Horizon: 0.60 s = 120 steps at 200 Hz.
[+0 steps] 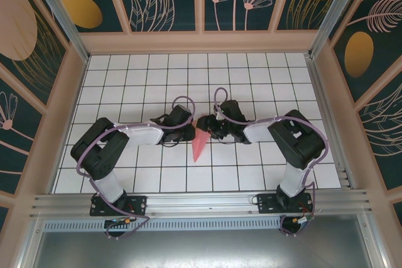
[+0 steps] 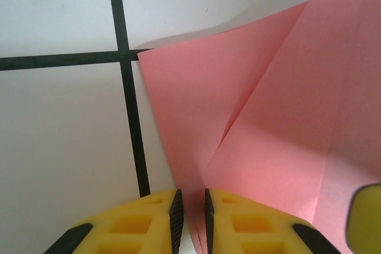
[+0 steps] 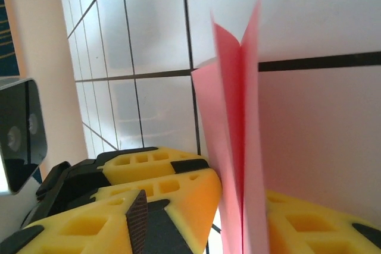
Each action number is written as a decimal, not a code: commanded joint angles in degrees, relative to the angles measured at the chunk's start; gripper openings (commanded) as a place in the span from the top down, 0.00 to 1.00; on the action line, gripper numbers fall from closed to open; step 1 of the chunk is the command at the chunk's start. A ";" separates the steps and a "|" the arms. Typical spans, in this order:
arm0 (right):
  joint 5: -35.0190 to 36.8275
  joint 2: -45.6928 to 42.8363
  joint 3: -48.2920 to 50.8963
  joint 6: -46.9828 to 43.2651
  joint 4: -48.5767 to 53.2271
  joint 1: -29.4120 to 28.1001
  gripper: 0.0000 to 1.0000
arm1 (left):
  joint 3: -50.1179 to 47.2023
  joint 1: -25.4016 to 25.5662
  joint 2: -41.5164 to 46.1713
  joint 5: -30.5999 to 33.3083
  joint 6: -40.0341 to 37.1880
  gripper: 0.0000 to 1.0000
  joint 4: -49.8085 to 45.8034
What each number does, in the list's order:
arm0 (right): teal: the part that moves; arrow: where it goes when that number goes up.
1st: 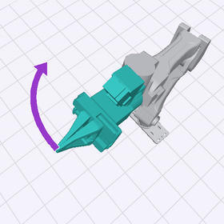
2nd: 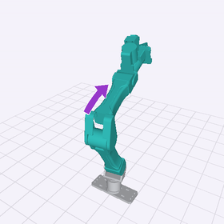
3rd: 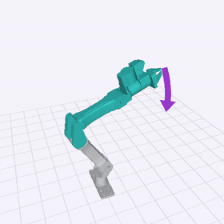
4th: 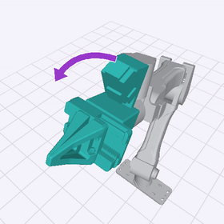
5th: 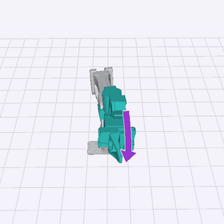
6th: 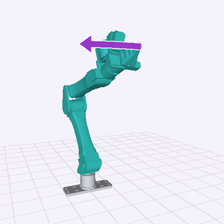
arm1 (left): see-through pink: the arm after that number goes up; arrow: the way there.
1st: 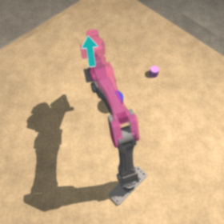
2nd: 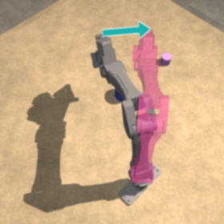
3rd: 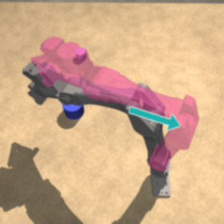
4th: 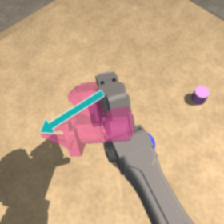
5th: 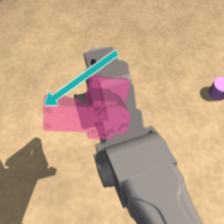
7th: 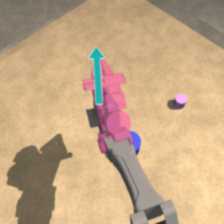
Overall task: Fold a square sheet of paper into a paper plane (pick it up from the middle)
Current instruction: Turn over the paper at the center of the table.
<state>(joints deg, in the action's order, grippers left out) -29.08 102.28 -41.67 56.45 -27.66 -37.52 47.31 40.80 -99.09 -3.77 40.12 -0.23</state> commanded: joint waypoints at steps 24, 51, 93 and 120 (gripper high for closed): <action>5.53 -0.38 0.16 0.75 3.24 -2.47 0.65 | -2.22 0.34 -1.29 -1.36 1.35 0.79 1.32; 5.34 1.27 -1.62 -0.90 4.50 -2.56 0.73 | -2.50 0.34 -0.21 -2.18 1.63 0.79 2.24; 7.80 -0.87 -5.11 -6.32 12.20 -2.34 0.91 | -4.42 0.31 7.31 0.99 3.59 0.77 1.78; 16.72 -5.78 -12.64 -16.32 29.57 -2.47 0.95 | -7.50 0.34 17.45 7.64 6.46 0.71 0.73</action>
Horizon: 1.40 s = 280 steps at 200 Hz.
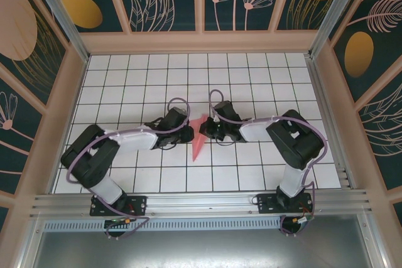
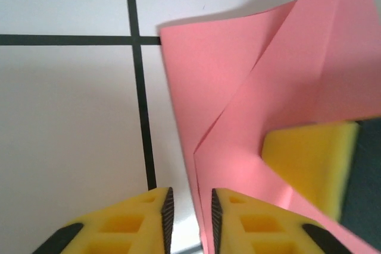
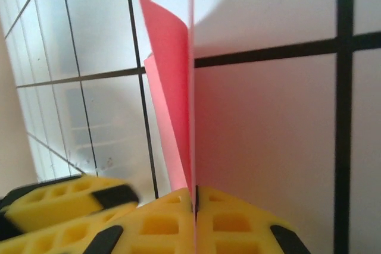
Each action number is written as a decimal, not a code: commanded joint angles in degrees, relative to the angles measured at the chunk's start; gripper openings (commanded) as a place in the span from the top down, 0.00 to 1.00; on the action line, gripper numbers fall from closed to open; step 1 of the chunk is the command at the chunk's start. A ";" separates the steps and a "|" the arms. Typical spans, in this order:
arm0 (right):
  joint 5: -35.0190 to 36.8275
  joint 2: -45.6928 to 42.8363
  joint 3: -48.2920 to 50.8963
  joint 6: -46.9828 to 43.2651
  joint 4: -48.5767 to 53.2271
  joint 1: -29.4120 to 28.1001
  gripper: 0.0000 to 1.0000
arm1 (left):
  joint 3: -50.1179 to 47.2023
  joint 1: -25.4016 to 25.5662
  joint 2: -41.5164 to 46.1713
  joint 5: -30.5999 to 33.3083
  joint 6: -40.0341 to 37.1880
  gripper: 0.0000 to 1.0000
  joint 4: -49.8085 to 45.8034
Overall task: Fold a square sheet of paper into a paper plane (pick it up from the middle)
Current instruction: Turn over the paper at the center of the table.
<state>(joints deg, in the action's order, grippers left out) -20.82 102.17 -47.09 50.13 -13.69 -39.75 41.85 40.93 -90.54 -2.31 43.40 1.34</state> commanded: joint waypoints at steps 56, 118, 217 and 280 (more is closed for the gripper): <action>55.65 0.47 -30.35 -15.56 64.33 -5.86 0.94 | -8.80 -0.21 28.32 26.31 9.95 0.62 -8.29; 58.88 19.29 -46.95 -14.26 73.06 -14.59 0.92 | -12.79 -1.47 40.08 38.06 18.06 0.58 -16.79; 21.07 0.96 -30.73 -19.75 35.57 -15.19 0.19 | -14.67 -1.68 43.17 31.55 13.63 0.57 -11.18; -11.10 -15.42 5.41 -14.24 3.13 0.83 0.80 | -10.19 -1.63 20.87 4.96 11.10 0.51 4.33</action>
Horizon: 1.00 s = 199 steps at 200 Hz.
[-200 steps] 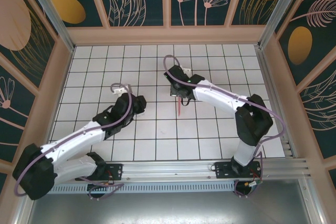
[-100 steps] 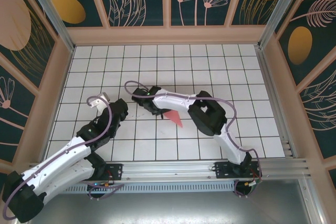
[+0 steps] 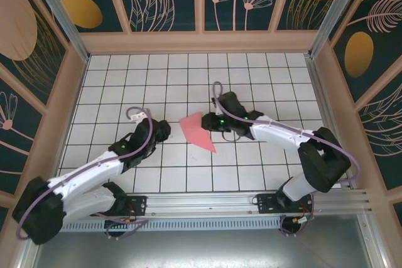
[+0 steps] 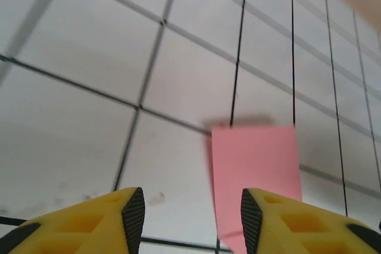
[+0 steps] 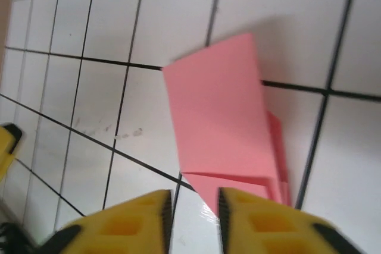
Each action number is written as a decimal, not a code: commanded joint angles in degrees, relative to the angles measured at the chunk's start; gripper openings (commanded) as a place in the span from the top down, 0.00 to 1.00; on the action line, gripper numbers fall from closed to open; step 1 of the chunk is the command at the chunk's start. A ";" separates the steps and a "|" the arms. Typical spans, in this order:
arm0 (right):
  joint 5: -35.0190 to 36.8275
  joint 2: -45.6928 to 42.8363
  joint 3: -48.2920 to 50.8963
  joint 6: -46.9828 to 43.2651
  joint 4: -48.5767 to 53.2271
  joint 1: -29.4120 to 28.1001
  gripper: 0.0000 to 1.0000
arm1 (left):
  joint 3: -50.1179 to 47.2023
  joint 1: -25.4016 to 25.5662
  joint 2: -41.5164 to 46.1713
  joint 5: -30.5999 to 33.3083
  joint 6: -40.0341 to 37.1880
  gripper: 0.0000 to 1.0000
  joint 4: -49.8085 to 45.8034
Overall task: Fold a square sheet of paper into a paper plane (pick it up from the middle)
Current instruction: Turn over the paper at the center of the table.
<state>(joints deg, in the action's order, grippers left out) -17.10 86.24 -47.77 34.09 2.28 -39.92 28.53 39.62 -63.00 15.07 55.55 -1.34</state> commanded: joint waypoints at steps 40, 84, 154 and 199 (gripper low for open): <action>-17.62 5.41 6.74 0.55 -14.62 2.74 0.90 | 6.65 -0.37 -15.96 -16.79 1.95 0.47 7.70; -19.02 12.11 6.04 -0.42 -15.95 5.75 0.90 | 7.15 -0.38 -20.02 -18.74 4.44 0.44 9.42; -21.40 17.82 13.15 5.61 -25.56 8.22 0.90 | 8.44 -0.32 -24.83 -21.40 5.93 0.34 13.32; -20.43 18.97 14.70 8.86 -27.21 10.36 0.90 | 8.74 -0.35 -27.37 -22.76 7.27 0.34 16.64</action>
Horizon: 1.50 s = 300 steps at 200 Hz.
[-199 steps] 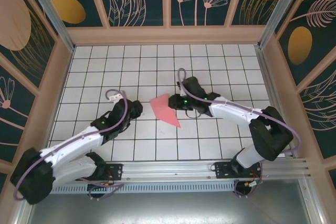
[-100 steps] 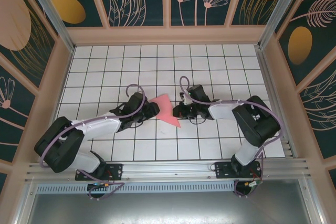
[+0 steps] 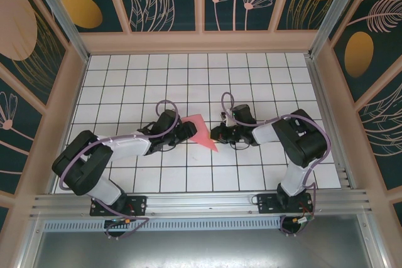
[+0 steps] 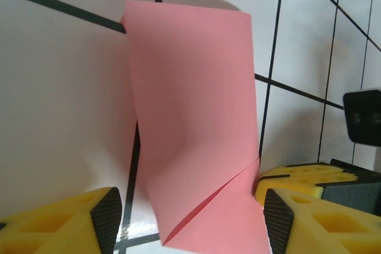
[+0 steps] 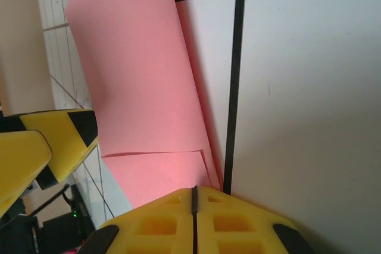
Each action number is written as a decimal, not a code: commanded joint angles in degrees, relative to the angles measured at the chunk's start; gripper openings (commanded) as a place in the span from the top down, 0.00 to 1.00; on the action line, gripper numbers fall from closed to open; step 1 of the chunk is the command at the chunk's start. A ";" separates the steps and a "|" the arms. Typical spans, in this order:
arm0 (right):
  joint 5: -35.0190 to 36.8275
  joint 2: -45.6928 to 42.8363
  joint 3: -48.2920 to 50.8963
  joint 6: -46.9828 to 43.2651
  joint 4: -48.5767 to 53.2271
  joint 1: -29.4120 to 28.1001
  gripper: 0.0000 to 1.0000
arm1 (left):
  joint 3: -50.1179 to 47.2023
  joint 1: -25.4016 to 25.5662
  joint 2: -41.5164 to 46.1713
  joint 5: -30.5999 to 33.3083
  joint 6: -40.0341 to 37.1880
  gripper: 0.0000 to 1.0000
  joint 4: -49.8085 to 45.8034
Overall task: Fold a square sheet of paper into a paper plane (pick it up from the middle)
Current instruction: Turn over the paper at the center of the table, then fold the wing for the fifth time at the center of the table.
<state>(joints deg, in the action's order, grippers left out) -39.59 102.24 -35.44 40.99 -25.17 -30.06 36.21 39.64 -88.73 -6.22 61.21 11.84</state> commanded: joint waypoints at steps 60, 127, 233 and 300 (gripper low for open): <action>2.41 3.79 3.19 3.26 -1.02 0.53 0.89 | 1.62 -0.45 -5.28 -1.81 2.69 0.44 8.33; 7.04 -5.85 -0.14 -3.86 6.59 0.45 0.75 | 3.69 -0.91 -5.60 0.15 0.92 0.94 5.59; 52.96 -18.81 9.35 -41.88 -4.81 -26.67 0.61 | 6.17 -1.04 -6.37 -1.32 0.80 0.96 2.96; 65.77 -7.85 6.67 -53.62 -9.89 -32.65 0.62 | 6.16 -1.07 -6.20 -1.51 0.57 0.97 2.55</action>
<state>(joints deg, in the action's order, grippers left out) 18.55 92.01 -27.20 -6.72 -30.96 -62.26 41.06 38.98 -94.45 -7.14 62.78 15.79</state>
